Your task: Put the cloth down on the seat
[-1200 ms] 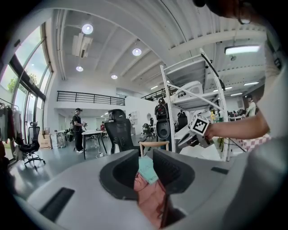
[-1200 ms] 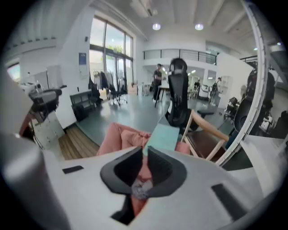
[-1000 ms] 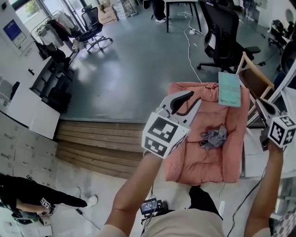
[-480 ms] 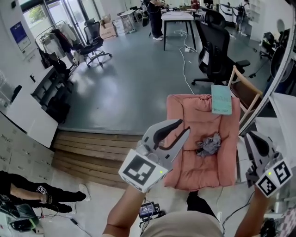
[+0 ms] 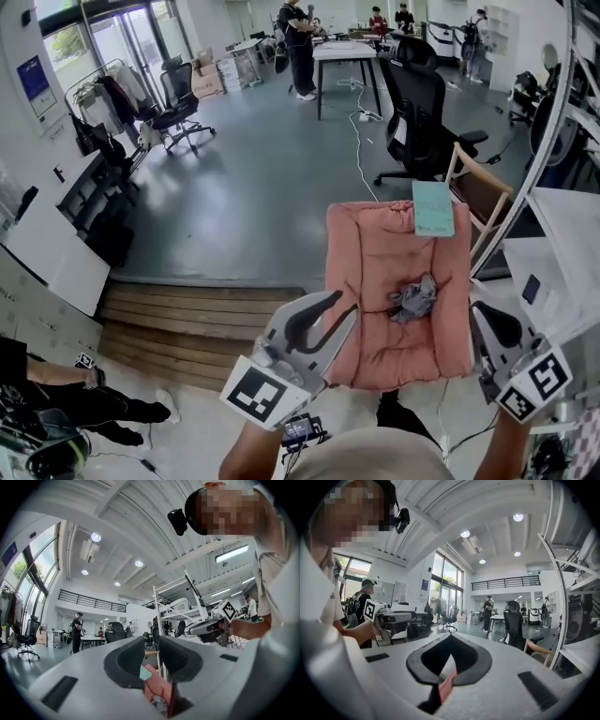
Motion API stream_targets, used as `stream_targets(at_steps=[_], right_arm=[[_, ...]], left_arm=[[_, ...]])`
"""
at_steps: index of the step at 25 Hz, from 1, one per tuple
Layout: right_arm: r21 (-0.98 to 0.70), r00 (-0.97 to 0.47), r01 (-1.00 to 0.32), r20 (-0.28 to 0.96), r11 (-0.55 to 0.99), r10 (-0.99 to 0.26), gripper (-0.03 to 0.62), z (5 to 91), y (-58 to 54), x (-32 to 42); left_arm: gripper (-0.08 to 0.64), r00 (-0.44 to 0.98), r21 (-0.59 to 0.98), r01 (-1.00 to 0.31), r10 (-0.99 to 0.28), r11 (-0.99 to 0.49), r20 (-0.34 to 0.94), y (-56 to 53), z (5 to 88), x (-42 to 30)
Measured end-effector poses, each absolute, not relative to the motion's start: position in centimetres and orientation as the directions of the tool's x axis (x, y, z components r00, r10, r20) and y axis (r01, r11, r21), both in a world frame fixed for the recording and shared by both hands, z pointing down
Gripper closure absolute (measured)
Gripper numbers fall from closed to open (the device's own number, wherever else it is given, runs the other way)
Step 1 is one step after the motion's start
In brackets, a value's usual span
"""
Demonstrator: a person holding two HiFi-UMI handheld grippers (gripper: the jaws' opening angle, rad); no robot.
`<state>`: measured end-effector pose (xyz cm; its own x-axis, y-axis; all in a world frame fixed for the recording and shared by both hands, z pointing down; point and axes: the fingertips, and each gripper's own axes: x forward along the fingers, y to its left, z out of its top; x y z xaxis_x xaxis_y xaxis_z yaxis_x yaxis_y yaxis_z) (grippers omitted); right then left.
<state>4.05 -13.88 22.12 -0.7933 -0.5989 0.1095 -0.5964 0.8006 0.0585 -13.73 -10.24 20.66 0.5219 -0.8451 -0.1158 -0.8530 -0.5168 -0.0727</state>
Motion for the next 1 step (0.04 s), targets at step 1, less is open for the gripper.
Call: stream_targets(at_steps=[1], right_arm=[[0.056,-0.794,-0.595,0.116,0.802,-0.597,0.603,22.41,-13.59,4.16]], left_arm=[[0.469,0.521,-0.065,-0.853,-0.846,-0.517,-0.112,-9.81,20.96,-13.68]])
